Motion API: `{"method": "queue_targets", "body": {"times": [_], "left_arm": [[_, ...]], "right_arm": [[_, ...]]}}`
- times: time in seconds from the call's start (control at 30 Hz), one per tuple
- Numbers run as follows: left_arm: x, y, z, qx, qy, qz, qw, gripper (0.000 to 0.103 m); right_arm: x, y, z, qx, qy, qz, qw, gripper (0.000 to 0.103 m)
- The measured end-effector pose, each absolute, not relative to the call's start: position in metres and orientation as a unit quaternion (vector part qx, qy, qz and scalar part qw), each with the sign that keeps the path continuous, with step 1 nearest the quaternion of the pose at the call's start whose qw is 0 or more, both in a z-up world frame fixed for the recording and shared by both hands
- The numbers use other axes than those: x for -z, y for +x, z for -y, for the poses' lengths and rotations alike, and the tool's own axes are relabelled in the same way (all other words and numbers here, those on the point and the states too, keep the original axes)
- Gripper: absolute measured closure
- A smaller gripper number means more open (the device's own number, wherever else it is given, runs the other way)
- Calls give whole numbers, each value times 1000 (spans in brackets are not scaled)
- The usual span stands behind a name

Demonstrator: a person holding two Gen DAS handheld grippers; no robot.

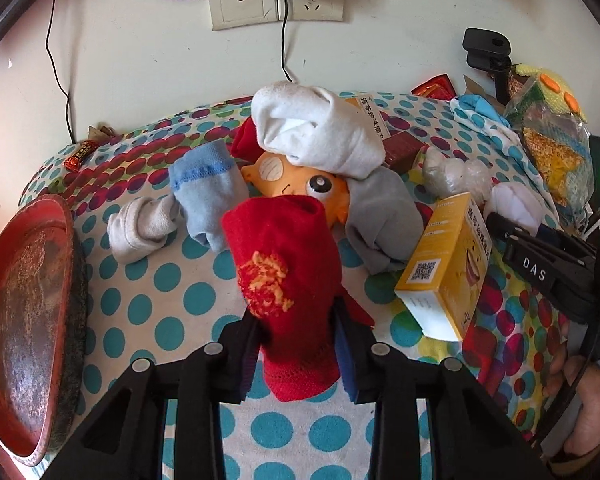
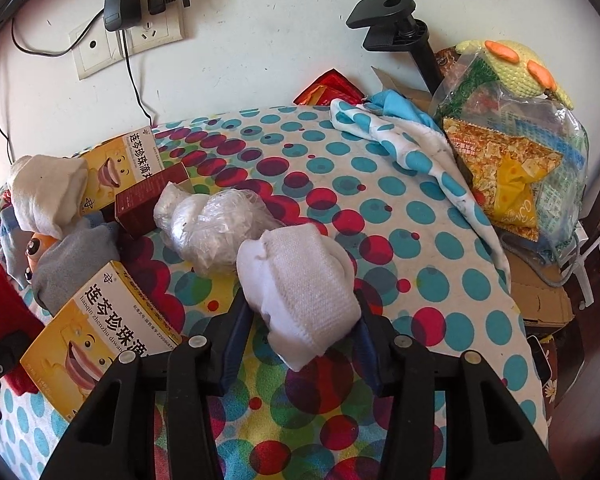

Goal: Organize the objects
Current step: 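Grasp the red cloth pouch with the left gripper while the right gripper grasps a white sock, then carry the red pouch with the left gripper and drop it into the red tray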

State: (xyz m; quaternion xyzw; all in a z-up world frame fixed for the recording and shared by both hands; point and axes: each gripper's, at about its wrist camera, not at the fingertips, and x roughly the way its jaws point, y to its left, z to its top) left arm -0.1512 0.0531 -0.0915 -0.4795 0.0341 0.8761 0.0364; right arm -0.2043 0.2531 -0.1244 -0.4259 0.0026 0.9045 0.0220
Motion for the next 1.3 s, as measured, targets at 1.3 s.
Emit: {"method": "queue_targets", "body": {"times": [1.3], "left_arm": [[69,-104,52,-885,-460,-54,-50,69]], "right_arm": [[122,-205,-252,-901,-431,13,39,58]]}}
